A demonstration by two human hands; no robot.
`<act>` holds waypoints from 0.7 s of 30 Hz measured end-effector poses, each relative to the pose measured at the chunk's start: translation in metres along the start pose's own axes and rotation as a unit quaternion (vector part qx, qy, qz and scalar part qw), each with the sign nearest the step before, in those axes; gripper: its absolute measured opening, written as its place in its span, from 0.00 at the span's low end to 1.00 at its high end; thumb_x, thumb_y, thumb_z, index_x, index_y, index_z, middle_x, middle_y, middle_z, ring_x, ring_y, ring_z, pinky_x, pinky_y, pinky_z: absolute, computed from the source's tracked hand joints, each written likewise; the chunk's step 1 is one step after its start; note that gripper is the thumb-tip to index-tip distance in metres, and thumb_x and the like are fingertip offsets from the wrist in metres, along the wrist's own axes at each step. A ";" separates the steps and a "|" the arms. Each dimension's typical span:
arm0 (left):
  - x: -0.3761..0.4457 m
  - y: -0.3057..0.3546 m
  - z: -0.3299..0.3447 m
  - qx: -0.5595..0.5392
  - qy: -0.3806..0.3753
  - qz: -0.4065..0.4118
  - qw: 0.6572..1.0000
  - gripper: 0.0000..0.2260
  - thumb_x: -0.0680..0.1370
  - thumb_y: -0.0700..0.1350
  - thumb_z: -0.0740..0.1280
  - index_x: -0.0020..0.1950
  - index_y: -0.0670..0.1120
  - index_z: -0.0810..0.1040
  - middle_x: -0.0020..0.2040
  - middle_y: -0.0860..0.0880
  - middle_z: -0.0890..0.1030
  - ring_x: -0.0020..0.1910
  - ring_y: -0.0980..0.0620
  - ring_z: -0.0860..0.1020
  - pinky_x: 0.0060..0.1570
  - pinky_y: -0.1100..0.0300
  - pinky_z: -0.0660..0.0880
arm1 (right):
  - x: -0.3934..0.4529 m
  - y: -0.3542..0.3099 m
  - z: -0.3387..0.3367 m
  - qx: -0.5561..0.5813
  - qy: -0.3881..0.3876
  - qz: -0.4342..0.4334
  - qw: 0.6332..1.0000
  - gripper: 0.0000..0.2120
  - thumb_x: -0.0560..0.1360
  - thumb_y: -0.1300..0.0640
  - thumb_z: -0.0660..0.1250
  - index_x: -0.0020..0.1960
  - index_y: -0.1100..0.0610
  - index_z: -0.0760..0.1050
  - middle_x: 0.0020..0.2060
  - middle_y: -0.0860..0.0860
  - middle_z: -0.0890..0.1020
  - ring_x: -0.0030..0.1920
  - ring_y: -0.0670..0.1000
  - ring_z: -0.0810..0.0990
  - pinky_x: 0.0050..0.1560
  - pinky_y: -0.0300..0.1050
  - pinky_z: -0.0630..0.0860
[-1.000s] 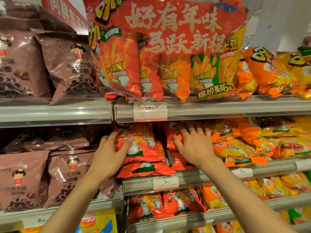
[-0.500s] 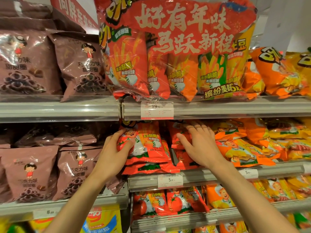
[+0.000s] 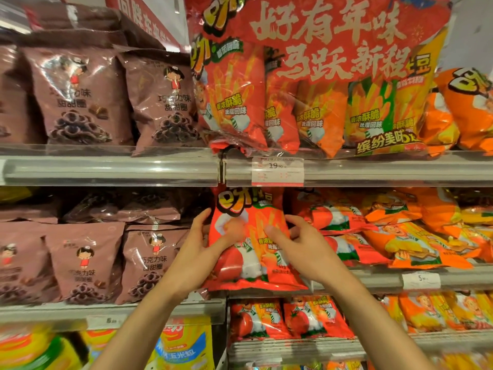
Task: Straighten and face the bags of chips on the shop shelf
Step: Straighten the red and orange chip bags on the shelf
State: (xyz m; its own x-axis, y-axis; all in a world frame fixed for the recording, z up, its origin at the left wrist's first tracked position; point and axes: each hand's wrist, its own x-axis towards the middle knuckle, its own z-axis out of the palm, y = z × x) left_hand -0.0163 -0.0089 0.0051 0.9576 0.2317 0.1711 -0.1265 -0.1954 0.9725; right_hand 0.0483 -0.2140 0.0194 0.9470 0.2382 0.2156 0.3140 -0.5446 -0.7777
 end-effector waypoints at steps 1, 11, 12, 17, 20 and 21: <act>0.003 0.001 0.001 -0.008 0.001 -0.020 1.000 0.29 0.75 0.58 0.71 0.73 0.60 0.64 0.58 0.59 0.79 0.49 0.61 0.83 0.48 0.62 0.81 | -0.003 0.001 -0.002 0.010 -0.003 -0.002 1.000 0.31 0.76 0.36 0.66 0.74 0.50 0.67 0.41 0.43 0.79 0.40 0.43 0.80 0.39 0.40 0.71; 0.000 -0.002 0.002 -0.006 0.075 -0.005 0.997 0.23 0.77 0.61 0.68 0.70 0.62 0.67 0.59 0.58 0.81 0.52 0.61 0.82 0.54 0.60 0.78 | -0.011 -0.007 -0.001 0.089 -0.069 -0.054 0.992 0.20 0.77 0.42 0.68 0.67 0.46 0.74 0.49 0.45 0.86 0.47 0.49 0.86 0.55 0.53 0.81; -0.002 -0.001 -0.004 -0.002 0.087 0.004 0.996 0.23 0.77 0.59 0.68 0.71 0.60 0.68 0.59 0.59 0.81 0.51 0.63 0.82 0.49 0.65 0.77 | -0.010 -0.011 0.001 0.088 -0.067 -0.055 0.992 0.21 0.77 0.42 0.67 0.68 0.47 0.73 0.48 0.46 0.85 0.47 0.50 0.85 0.55 0.52 0.81; -0.011 0.002 -0.039 0.024 0.130 0.032 0.991 0.24 0.78 0.54 0.69 0.72 0.57 0.67 0.55 0.60 0.82 0.48 0.66 0.82 0.40 0.73 0.75 | 0.021 -0.023 0.014 0.001 -0.006 -0.046 0.999 0.29 0.79 0.37 0.62 0.73 0.53 0.69 0.64 0.51 0.76 0.63 0.49 0.76 0.63 0.45 0.73; -0.015 0.003 -0.054 0.032 0.156 0.032 0.987 0.24 0.78 0.55 0.68 0.73 0.57 0.66 0.54 0.61 0.81 0.47 0.66 0.82 0.41 0.71 0.75 | 0.047 -0.022 0.030 -0.149 -0.023 0.012 0.989 0.38 0.78 0.33 0.58 0.75 0.60 0.65 0.71 0.63 0.69 0.72 0.62 0.68 0.70 0.53 0.67; -0.016 0.004 -0.058 0.034 0.162 0.029 0.986 0.25 0.78 0.55 0.68 0.73 0.57 0.66 0.55 0.60 0.81 0.48 0.64 0.82 0.42 0.68 0.75 | 0.053 -0.022 0.036 -0.187 -0.039 0.032 0.981 0.41 0.78 0.31 0.56 0.76 0.62 0.63 0.73 0.65 0.67 0.73 0.64 0.66 0.72 0.54 0.65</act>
State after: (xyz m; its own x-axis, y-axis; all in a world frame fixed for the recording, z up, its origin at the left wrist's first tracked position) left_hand -0.0470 0.0419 0.0153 0.8149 0.5081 0.2787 -0.1512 -0.2779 0.9486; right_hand 0.0889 -0.1602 0.0265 0.9621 0.2469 0.1158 0.2707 -0.8139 -0.5140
